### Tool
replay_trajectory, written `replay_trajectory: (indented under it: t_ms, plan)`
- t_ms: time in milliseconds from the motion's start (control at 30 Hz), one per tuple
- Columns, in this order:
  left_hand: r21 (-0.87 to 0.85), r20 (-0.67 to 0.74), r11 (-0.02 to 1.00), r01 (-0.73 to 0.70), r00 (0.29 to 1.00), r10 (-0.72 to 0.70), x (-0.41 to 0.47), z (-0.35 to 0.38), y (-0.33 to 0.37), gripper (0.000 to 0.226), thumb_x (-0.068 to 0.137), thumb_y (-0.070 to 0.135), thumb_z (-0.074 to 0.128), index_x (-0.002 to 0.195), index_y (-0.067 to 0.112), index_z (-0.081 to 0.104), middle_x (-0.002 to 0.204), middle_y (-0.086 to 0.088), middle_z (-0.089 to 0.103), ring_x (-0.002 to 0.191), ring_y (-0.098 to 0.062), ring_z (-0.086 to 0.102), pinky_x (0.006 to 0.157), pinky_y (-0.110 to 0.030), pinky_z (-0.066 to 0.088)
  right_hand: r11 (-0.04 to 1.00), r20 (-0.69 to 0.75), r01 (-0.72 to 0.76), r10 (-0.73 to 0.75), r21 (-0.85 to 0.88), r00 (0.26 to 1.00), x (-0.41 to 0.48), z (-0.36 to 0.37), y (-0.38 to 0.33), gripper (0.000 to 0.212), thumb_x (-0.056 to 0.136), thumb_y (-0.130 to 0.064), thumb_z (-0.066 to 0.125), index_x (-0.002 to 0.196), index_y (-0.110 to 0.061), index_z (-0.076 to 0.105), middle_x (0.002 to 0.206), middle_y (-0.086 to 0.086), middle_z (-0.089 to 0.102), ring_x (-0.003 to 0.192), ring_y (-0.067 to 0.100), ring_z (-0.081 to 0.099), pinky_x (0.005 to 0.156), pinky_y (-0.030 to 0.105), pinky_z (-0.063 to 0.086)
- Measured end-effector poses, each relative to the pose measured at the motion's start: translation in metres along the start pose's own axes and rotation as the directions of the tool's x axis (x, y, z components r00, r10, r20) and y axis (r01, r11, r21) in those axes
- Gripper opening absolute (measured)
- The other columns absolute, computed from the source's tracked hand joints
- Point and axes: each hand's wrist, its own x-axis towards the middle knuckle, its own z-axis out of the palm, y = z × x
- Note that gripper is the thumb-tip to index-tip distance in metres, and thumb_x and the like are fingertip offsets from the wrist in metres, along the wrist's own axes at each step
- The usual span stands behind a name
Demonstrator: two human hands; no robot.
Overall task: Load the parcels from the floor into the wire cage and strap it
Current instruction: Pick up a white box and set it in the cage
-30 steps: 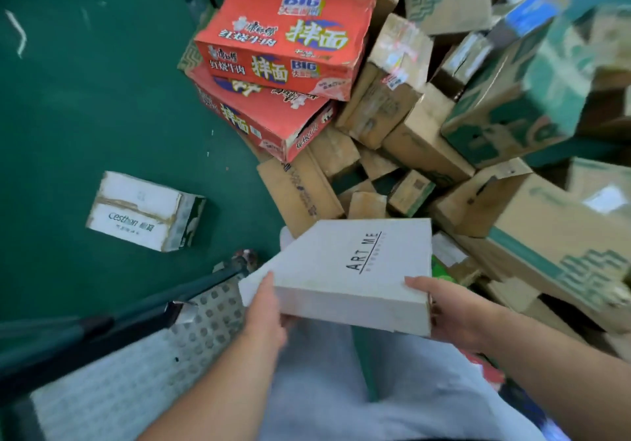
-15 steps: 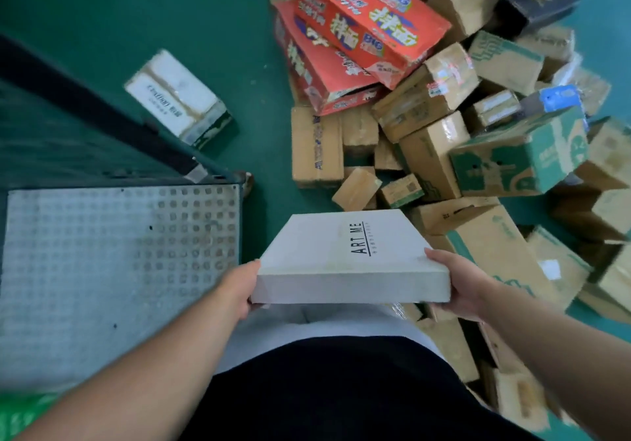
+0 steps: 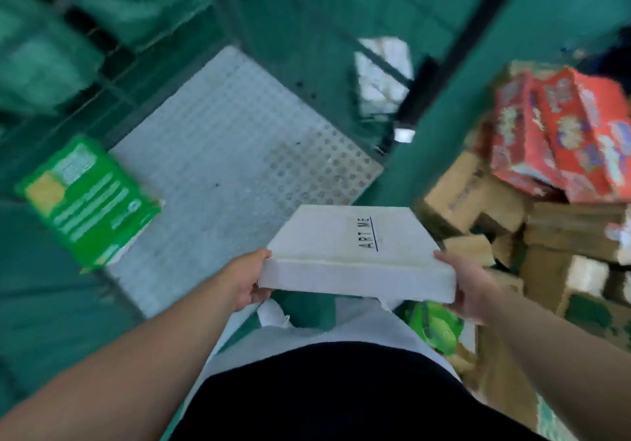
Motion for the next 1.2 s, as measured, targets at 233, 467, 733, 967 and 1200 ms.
replay_trajectory:
  t_ms: [233, 467, 733, 967, 1200]
  plan:
    - [-0.463, -0.227, 0.885, -0.052, 0.972, -0.061, 0.007, -0.204, -0.097, 0.023, 0.104, 0.038, 0.051, 0.095, 0.018, 0.057, 0.088, -0.006, 0.061, 0.077, -0.02, 0.057, 0.069, -0.031, 0.048, 0.951, 0.216, 0.045, 0.023, -0.306, 0.976, -0.047, 0.221, 0.037, 0.02, 0.1, -0.032, 0.058, 0.108, -0.014, 0.061, 0.087, 0.011, 0.068, 0.075, 0.026, 0.064, 0.061, 0.035, 0.052]
    - [-0.729, -0.24, 0.683, -0.032, 0.947, -0.212, 0.006, -0.292, -0.177, 0.034, 0.102, 0.041, 0.047, 0.101, 0.011, 0.063, 0.094, -0.012, 0.067, 0.084, -0.027, 0.06, 0.08, -0.034, 0.049, 0.801, 0.314, 0.204, -0.022, -0.563, 0.949, -0.103, 0.366, 0.036, 0.023, 0.102, -0.034, 0.053, 0.109, -0.013, 0.06, 0.072, 0.011, 0.068, 0.059, 0.024, 0.065, 0.043, 0.027, 0.05]
    - [-0.891, -0.085, 0.447, 0.078, 0.939, -0.332, 0.005, -0.275, -0.177, 0.032, 0.105, 0.035, 0.053, 0.105, 0.004, 0.061, 0.088, -0.015, 0.07, 0.074, -0.028, 0.064, 0.059, -0.03, 0.051, 0.664, 0.342, 0.241, 0.024, -0.708, 0.939, -0.105, 0.414, 0.009, 0.026, 0.107, -0.028, 0.044, 0.097, -0.008, 0.056, 0.05, 0.013, 0.063, 0.033, 0.021, 0.058, 0.026, 0.024, 0.039]
    - [-0.891, -0.233, 0.454, 0.009, 0.849, -0.475, 0.052, -0.293, -0.137, 0.057, 0.092, 0.058, 0.061, 0.118, 0.007, 0.064, 0.103, -0.015, 0.07, 0.082, -0.03, 0.067, 0.062, -0.03, 0.05, 0.507, 0.383, 0.286, 0.097, -0.813, 0.918, -0.039, 0.479, -0.039, 0.028, 0.105, -0.015, 0.047, 0.095, 0.005, 0.063, 0.06, 0.019, 0.063, 0.046, 0.031, 0.061, 0.035, 0.026, 0.046]
    - [-0.917, -0.238, 0.393, -0.069, 0.885, -0.401, 0.038, -0.388, -0.047, 0.038, 0.104, 0.045, 0.051, 0.102, 0.008, 0.057, 0.106, -0.016, 0.065, 0.106, -0.031, 0.064, 0.1, -0.044, 0.055, 0.322, 0.3, 0.286, -0.005, -0.903, 0.954, -0.062, 0.62, -0.102, 0.04, 0.099, -0.045, 0.049, 0.09, -0.01, 0.067, 0.068, 0.013, 0.07, 0.062, 0.026, 0.063, 0.055, 0.027, 0.044]
